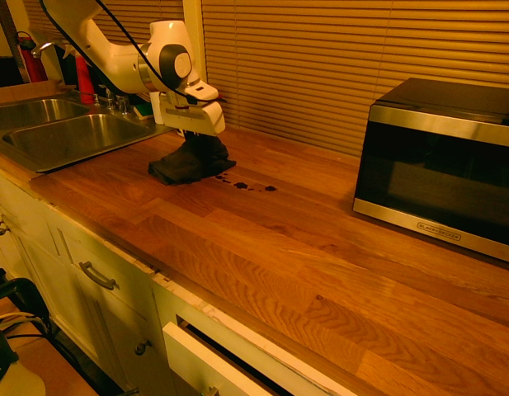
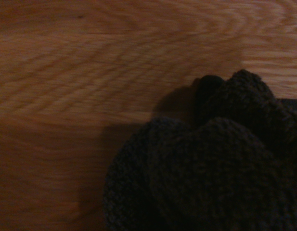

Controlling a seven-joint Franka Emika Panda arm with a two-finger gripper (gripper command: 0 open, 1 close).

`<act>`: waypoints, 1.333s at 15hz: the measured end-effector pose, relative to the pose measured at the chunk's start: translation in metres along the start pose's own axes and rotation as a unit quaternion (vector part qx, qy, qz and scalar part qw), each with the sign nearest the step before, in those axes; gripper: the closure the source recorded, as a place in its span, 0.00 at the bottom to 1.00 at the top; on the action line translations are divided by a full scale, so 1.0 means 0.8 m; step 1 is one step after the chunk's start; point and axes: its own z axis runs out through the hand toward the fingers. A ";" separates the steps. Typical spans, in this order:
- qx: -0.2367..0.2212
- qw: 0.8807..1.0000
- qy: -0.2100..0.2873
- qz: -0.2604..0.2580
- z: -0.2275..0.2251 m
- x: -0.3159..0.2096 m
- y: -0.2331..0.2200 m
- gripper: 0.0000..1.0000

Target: Clear the spill

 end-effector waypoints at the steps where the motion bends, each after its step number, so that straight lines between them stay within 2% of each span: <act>1: -0.001 1.000 0.002 0.010 0.002 0.014 0.013 1.00; 7: -0.009 0.997 0.007 0.071 0.014 0.113 0.096 1.00; 14: -0.005 0.989 0.000 0.148 0.027 0.217 0.203 1.00; 20: 0.003 0.988 -0.010 0.153 0.028 0.225 0.208 1.00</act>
